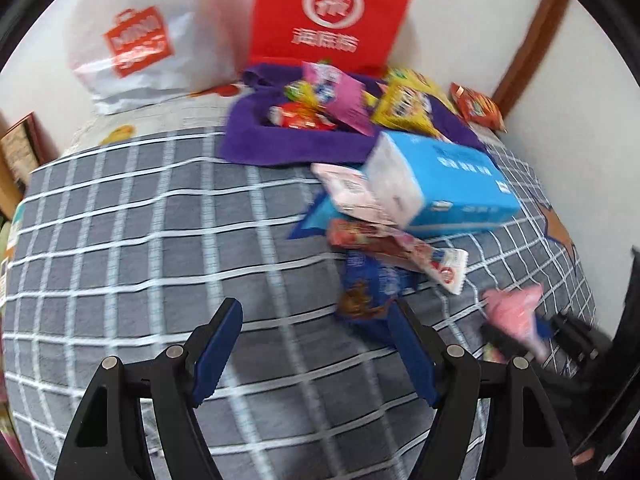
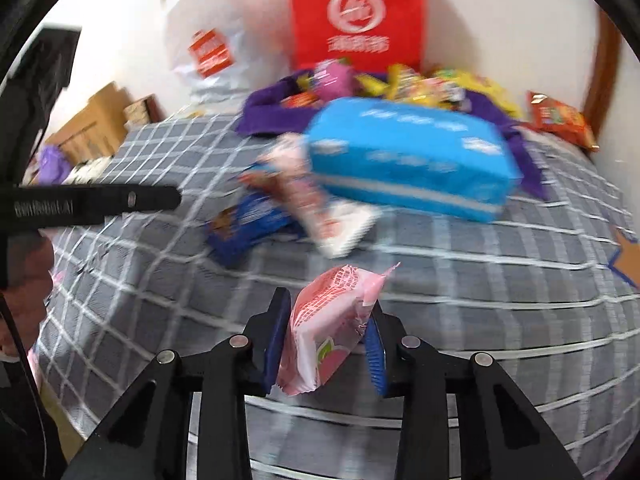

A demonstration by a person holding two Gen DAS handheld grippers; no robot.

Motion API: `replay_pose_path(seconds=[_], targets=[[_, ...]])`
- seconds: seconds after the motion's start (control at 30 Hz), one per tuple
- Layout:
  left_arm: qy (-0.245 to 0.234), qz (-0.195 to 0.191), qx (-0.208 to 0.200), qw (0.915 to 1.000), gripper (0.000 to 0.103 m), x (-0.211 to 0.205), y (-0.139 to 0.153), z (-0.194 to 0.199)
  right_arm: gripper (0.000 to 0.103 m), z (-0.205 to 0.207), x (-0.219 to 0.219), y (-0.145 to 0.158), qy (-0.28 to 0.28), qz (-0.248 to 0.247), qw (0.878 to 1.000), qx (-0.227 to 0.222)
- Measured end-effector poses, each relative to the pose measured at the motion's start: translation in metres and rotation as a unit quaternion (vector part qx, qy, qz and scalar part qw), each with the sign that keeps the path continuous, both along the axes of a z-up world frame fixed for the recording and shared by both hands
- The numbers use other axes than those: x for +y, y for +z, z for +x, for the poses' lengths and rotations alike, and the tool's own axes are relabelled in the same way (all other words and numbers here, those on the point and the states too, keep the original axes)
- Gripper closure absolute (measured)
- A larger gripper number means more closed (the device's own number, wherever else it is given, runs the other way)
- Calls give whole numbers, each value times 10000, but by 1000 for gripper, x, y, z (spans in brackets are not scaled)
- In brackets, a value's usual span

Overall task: Organize snacks
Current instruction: 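Grasp the light pink packet with the right gripper while the left grasps the blue packet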

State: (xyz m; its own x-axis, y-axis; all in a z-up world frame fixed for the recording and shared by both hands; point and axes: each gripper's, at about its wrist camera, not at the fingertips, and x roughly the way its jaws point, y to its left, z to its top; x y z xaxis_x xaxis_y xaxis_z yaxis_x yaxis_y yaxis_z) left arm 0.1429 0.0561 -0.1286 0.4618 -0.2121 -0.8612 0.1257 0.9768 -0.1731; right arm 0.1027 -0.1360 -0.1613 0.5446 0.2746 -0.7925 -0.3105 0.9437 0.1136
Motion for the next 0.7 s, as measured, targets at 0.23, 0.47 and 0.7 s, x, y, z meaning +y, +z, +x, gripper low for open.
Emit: replay_pose_path(seconds=[0.23, 0.47, 0.7], targets=[[-274, 376, -18, 9989, 30, -39, -16, 14, 67, 23, -72, 5, -657, -132, 9975, -232], [-284, 870, -269, 9954, 34, -50, -32, 17, 67, 36, -93, -6, -664, -105, 9971, -344], [-233, 830, -636, 9943, 42, -48, -34, 11, 67, 41, -91, -20, -620, -171, 9977, -235]])
